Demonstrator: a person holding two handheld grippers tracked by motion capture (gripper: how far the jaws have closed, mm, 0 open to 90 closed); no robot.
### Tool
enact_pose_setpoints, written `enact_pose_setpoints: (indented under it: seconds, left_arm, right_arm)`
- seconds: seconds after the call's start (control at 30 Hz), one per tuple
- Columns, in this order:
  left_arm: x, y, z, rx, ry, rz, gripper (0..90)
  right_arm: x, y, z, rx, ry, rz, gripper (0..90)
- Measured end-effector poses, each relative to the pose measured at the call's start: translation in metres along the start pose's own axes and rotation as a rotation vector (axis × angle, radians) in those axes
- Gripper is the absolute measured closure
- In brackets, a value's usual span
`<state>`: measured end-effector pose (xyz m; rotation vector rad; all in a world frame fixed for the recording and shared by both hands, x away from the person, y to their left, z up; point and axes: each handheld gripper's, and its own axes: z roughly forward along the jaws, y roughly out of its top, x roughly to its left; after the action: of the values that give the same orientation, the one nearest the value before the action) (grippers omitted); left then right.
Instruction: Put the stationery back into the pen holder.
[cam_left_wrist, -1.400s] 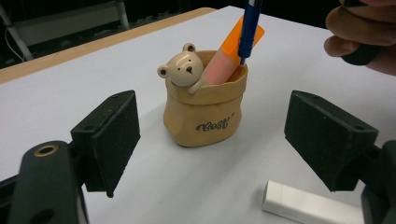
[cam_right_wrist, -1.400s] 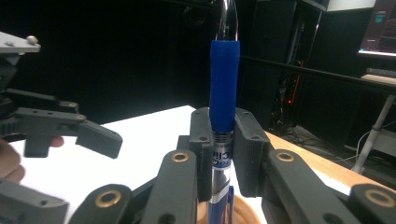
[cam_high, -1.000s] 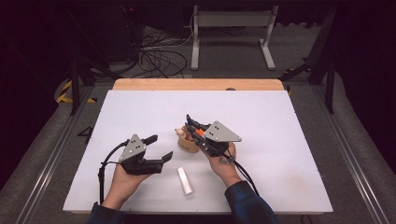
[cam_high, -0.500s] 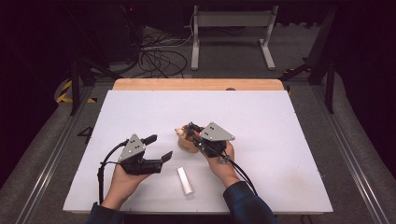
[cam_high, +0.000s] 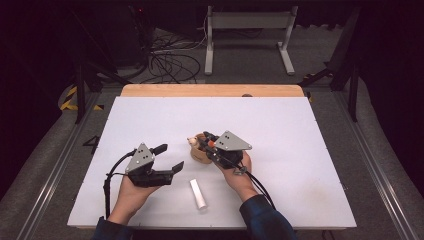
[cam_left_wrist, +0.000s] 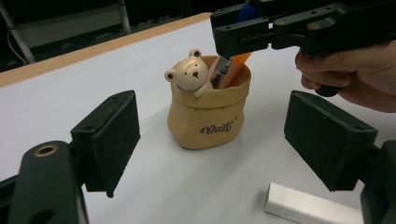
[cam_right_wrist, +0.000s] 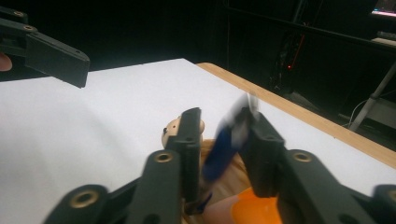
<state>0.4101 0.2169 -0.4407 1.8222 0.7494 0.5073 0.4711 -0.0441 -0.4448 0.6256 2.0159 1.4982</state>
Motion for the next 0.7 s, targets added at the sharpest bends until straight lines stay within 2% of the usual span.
enact_pose_setpoints:
  seconds: [0.07,0.27,0.47,0.7]
  left_arm:
    - [0.001,0.001,0.0,0.0,0.004,0.019,19.0]
    - [-0.001,0.001,-0.001,0.002,-0.009,0.009,18.8]
    - [0.0,0.001,-0.001,0.0,-0.008,0.007,18.2]
    - [0.0,0.001,-0.001,0.011,-0.005,0.027,14.5]
  right_arm:
    - [0.0,0.001,-0.002,0.0,0.001,0.006,61.3]
    - [0.0,0.005,-0.008,-0.003,0.005,0.02,48.9]
    - [0.003,0.011,-0.019,-0.009,-0.018,0.046,30.8]
    - [0.005,0.017,-0.03,0.0,-0.04,0.086,15.3]
